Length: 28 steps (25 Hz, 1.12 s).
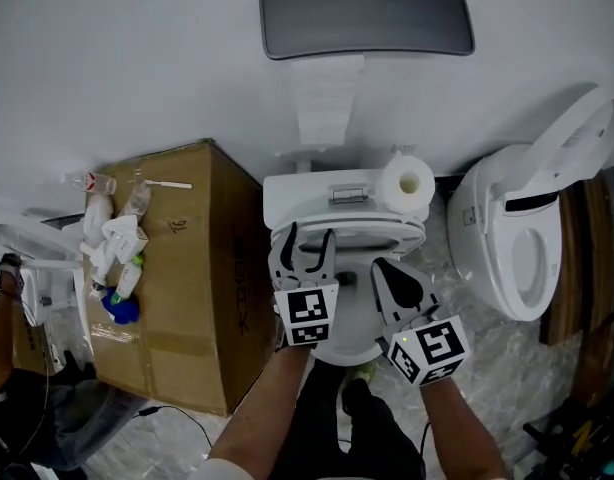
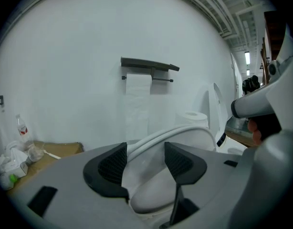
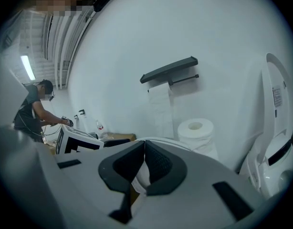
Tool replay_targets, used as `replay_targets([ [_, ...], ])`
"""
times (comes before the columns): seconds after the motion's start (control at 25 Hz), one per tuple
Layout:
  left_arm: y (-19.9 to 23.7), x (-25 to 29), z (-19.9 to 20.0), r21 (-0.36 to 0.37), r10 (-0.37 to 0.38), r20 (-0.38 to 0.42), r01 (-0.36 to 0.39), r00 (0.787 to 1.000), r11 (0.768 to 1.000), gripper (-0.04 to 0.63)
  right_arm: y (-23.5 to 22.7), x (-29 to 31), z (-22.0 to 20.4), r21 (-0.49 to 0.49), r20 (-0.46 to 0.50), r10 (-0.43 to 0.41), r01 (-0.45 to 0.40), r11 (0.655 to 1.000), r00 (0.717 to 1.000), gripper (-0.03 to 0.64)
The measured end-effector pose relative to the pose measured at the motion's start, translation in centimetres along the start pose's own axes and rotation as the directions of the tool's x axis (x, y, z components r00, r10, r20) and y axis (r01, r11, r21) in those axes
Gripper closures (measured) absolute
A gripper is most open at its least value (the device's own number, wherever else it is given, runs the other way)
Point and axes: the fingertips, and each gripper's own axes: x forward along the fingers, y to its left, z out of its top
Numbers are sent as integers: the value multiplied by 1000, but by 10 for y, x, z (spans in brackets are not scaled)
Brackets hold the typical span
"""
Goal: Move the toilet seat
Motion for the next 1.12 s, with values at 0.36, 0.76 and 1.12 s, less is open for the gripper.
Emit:
replay_targets([
  [0.36,2,6,2,-6,-21,15,21,1000,1000,356,-5,19,4,2,-4,-9,9,1000,1000,601],
  [0.76,-8,-25,25,-21,-69,30,69,997,997,356,10,15,15,-4,9,-13,14,1000,1000,601],
  [1.12,-31,-92,83,-29,-133,97,137,986,990,437,29,-29,49,-9,48,-30,30,1000,998,601],
])
